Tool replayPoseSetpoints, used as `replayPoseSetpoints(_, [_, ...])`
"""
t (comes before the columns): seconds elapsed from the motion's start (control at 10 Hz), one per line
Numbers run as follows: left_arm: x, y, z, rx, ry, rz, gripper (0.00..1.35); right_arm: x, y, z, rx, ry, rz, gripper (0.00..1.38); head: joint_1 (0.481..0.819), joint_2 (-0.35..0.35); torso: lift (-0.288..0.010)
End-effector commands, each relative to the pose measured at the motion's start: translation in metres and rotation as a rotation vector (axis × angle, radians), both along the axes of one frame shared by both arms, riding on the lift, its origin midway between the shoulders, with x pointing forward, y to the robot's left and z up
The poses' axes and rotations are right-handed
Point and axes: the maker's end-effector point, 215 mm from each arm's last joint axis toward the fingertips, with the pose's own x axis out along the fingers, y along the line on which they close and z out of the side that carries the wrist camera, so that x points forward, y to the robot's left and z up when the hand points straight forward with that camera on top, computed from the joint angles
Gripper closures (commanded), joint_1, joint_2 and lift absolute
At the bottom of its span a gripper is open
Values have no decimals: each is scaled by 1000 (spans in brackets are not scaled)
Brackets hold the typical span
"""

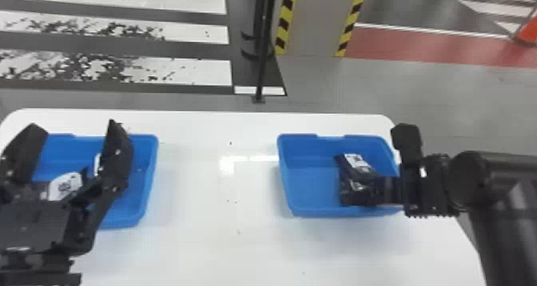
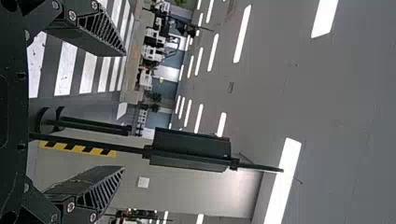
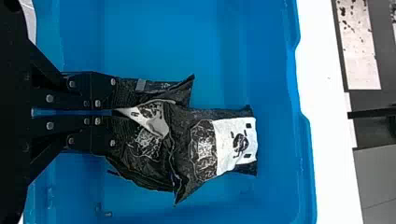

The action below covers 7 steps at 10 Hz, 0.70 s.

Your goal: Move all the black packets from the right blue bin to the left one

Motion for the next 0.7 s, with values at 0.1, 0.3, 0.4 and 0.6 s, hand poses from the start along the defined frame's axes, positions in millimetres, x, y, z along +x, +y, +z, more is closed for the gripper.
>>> replayPoseSetpoints(0.1, [-3, 7, 10, -3, -36, 18, 179, 22, 8, 32, 99, -227, -9, 1121, 695, -166, -140])
replayPoseSetpoints(0.3, [-7, 15, 18, -6, -66, 36, 179, 45, 31, 77, 183, -433, 49, 1121, 695, -141, -140])
replayPoseSetpoints(0.4, [-7, 15, 20, -10, -70, 37, 176, 57, 41, 102, 215, -520, 78, 1121, 695, -121, -140])
replayPoseSetpoints(0.6, [-5, 11, 21, -35, -71, 23, 174, 74, 79, 145, 304, -675, 172, 1121, 695, -86, -140])
